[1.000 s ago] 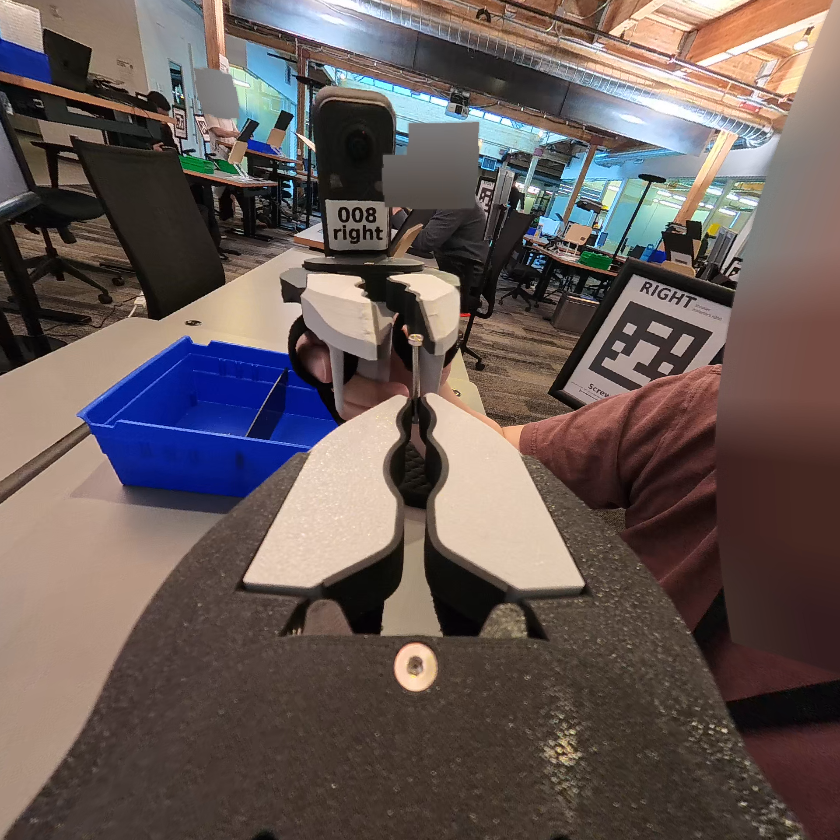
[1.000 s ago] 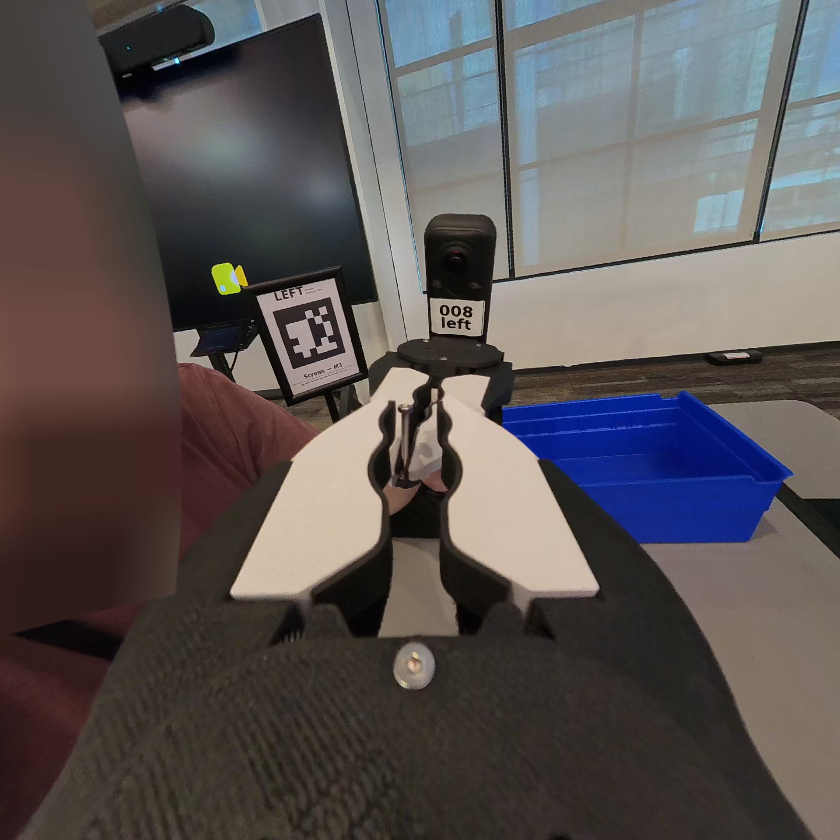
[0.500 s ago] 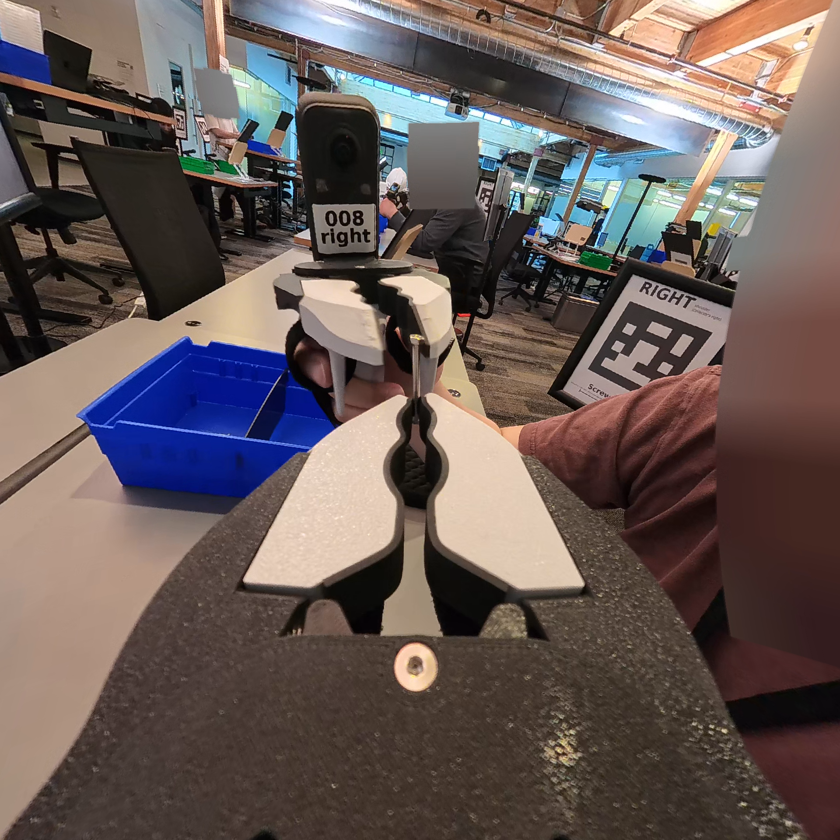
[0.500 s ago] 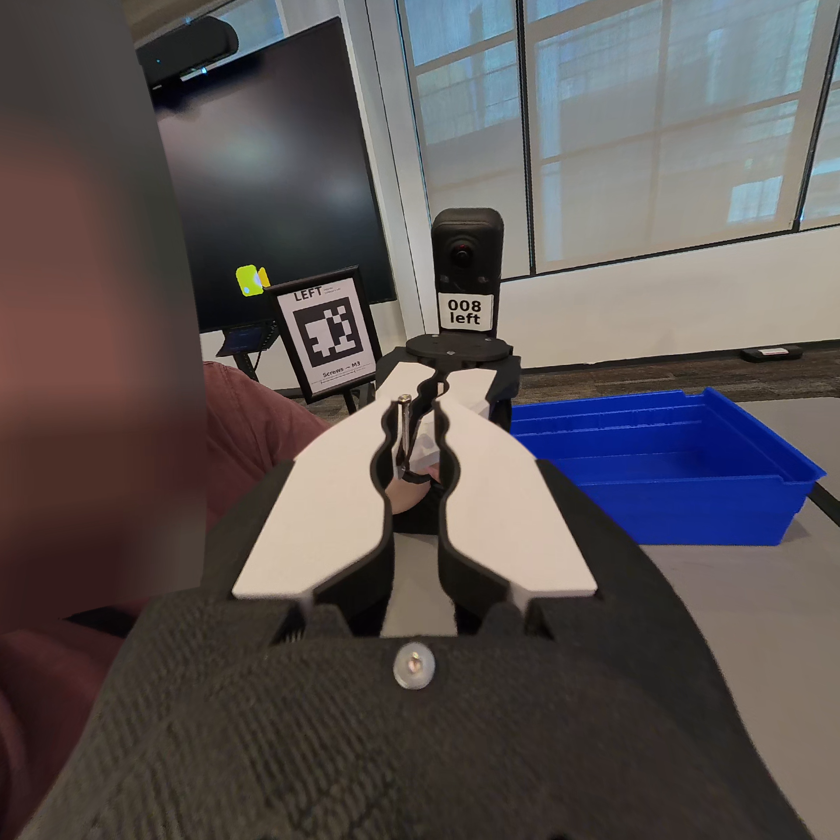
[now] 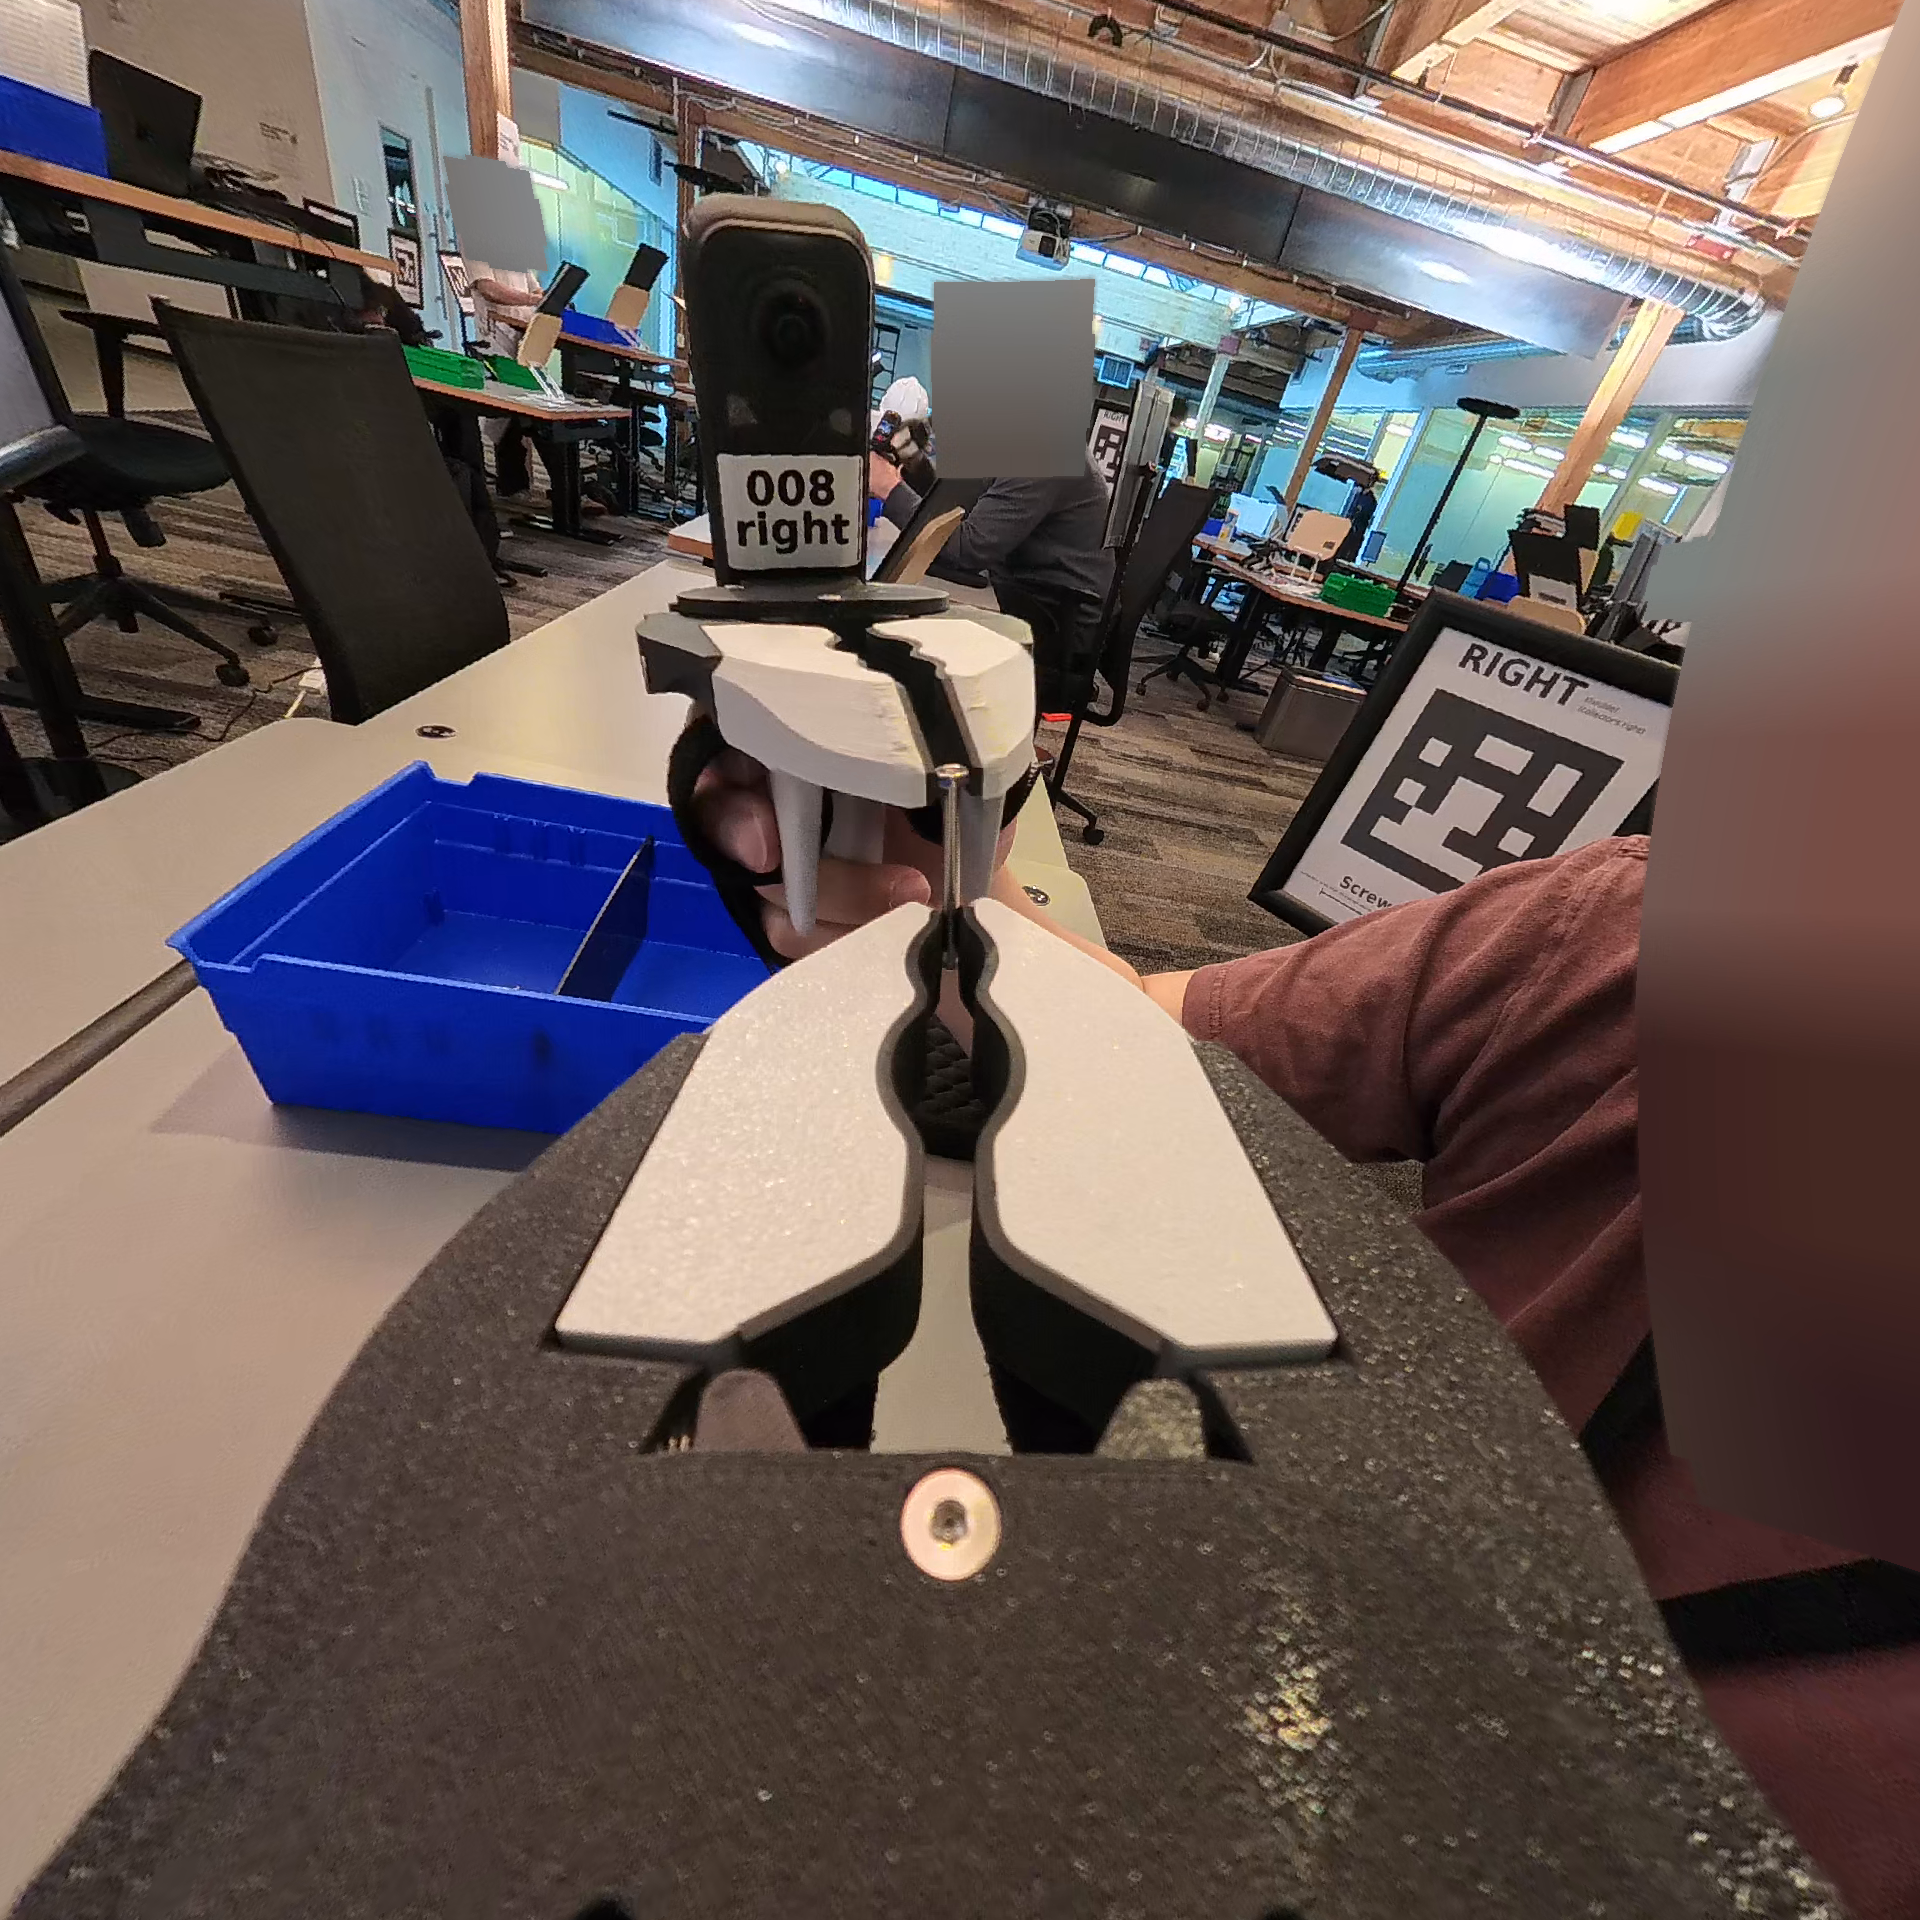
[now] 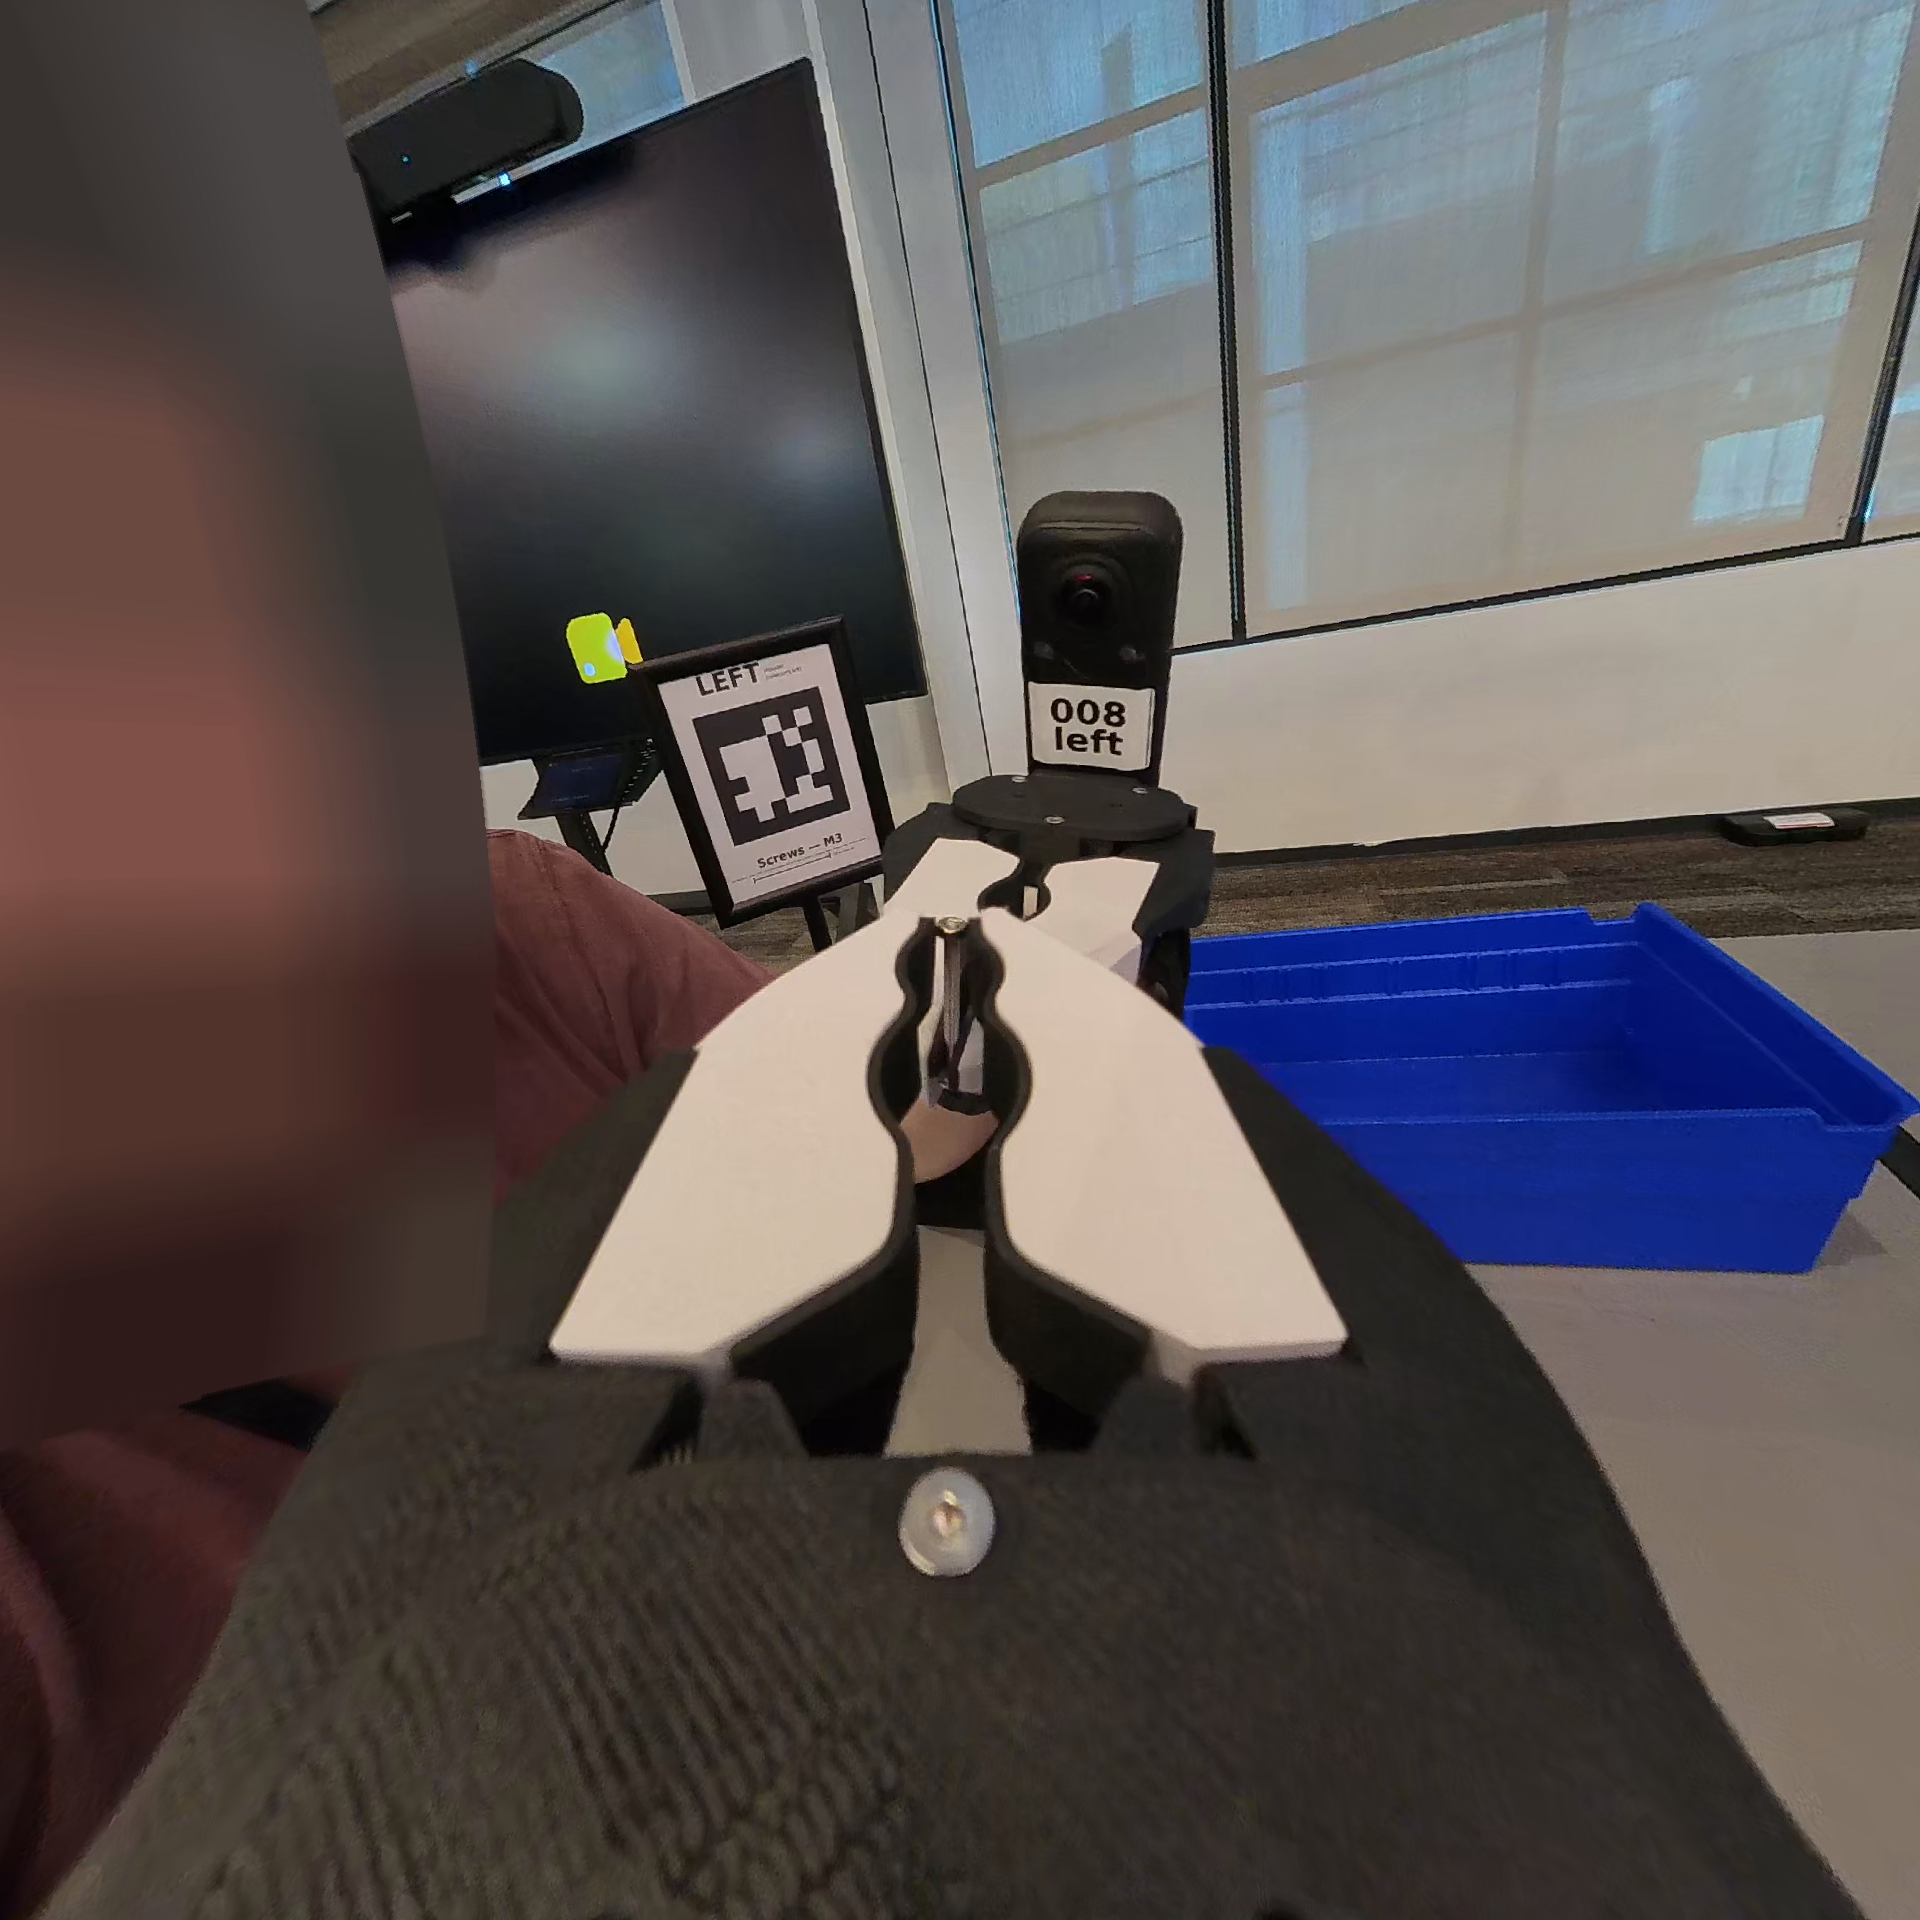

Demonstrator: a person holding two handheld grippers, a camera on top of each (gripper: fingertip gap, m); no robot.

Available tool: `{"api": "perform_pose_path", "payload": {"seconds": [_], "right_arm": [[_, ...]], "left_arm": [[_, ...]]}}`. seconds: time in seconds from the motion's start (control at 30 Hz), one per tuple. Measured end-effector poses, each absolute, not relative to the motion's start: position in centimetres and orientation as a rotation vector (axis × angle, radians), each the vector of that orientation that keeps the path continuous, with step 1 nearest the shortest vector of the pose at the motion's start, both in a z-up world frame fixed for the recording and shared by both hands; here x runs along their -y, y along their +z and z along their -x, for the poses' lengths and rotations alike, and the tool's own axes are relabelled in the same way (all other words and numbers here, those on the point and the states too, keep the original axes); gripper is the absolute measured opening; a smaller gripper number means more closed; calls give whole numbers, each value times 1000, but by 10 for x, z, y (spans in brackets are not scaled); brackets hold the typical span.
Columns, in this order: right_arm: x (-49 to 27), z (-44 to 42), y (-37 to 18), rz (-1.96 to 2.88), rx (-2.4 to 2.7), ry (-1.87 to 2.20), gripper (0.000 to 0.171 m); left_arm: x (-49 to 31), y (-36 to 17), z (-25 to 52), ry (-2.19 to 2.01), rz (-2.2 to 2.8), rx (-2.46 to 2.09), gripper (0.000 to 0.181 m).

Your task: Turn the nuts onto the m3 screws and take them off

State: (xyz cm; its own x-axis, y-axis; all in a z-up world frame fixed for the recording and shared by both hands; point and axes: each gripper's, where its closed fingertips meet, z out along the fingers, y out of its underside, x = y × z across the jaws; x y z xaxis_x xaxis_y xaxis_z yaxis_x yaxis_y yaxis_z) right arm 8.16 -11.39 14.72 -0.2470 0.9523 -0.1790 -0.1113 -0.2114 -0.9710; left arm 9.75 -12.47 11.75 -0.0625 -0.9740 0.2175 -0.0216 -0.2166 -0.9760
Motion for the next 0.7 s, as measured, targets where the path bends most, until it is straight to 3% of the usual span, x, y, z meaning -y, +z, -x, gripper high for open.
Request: {"api": "perform_pose_path", "payload": {"seconds": [0.43,0.53,0.63,0.7], "right_arm": [[111,-106,159,1088,1176,1690,6],[96,-143,131,1411,1295,1278,6],[46,-248,47,2009,1244,429,6],[60,-312,-12,2393,1235,261,6]], "left_arm": [[129,110,-102,-1445,1368,-1206,2],[128,112,-98,-1425,1372,-1208,2],[128,115,-96,-1418,1365,-1206,2],[127,114,-96,-1422,1368,-1207,2]]}}
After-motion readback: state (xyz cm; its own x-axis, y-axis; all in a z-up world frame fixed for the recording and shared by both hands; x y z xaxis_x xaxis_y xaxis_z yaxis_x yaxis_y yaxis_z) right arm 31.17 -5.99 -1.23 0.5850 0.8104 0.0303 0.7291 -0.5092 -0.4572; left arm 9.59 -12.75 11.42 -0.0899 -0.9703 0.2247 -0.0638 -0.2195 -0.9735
